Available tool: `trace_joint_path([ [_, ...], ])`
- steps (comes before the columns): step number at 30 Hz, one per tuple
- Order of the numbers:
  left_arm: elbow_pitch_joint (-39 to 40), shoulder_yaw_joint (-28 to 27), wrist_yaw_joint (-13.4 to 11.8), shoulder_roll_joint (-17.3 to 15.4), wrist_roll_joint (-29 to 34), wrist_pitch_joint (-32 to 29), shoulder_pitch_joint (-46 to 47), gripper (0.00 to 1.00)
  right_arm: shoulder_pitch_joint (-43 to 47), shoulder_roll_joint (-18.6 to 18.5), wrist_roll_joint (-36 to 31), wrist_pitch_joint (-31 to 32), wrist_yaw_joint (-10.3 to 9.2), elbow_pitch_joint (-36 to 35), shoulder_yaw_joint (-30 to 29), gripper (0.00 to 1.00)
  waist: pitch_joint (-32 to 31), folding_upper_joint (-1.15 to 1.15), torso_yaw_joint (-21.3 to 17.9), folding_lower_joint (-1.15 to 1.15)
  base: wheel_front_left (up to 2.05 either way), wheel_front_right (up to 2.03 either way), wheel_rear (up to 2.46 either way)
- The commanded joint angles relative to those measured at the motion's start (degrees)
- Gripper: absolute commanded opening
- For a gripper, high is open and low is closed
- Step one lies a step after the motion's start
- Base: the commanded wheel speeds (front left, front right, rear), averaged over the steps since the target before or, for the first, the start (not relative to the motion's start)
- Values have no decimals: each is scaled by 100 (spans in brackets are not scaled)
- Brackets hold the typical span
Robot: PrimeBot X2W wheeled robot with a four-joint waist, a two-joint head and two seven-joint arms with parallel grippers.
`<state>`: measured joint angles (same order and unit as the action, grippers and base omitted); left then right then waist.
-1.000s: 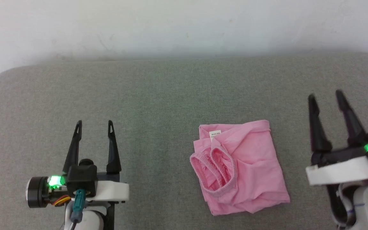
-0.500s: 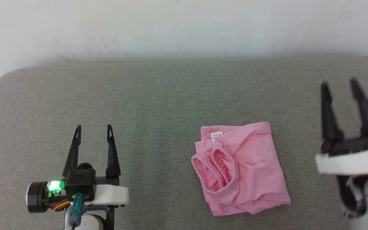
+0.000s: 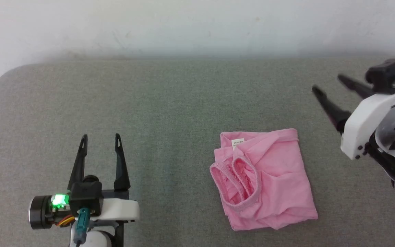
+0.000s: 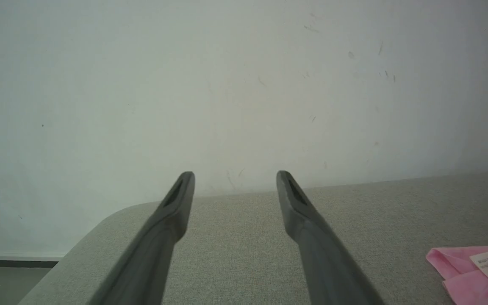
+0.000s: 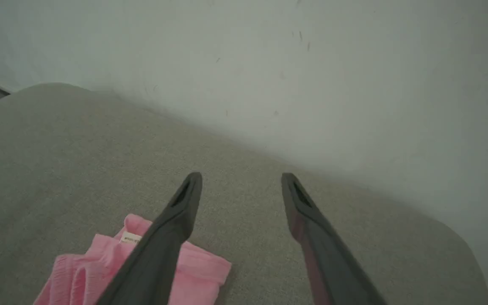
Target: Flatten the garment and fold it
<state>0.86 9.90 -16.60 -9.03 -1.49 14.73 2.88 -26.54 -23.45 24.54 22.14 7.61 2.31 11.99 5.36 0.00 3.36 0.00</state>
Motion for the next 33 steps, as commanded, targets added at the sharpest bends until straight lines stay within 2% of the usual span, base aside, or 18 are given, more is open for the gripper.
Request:
trace_joint_path([
  [1,24,-30,48,44,38,27,6,100,-137,-256,402,630,-12,130,275,100,80,0,51,0,0,0,0],
  [4,38,-45,55,69,42,27,64,100,-179,-515,1025,1456,-12,294,623,100,181,0,96,0,0,0,0],
  [7,42,-38,72,97,53,27,146,100,-150,-778,1362,1931,-12,453,994,100,301,0,158,0,0,0,0],
  [10,47,-29,91,119,65,27,237,100,-102,-854,1761,2246,-12,694,1190,100,417,0,224,0,0,0,0],
  [15,66,-36,94,144,81,27,377,100,-17,-777,2059,2241,-12,1086,1455,100,631,0,347,0,0,0,0],
  [24,54,-40,106,161,98,27,553,100,187,-545,2139,1938,-12,1783,2062,100,836,0,455,0,0,0,0],
  [25,52,-40,101,165,99,27,558,100,186,-532,2174,1898,-12,1816,2136,95,843,0,454,0,0,0,0],
  [26,50,-43,95,167,100,27,557,100,164,-529,2201,1824,-12,1837,2177,28,845,0,446,0,0,0,0],
  [27,45,-49,87,168,101,27,553,100,124,-530,2229,1752,-12,1860,2197,0,839,0,432,0,0,0,0],
  [33,-20,-70,64,167,96,27,479,100,-291,-650,2365,1318,-12,1766,2224,0,665,0,267,0,0,0,0],
])
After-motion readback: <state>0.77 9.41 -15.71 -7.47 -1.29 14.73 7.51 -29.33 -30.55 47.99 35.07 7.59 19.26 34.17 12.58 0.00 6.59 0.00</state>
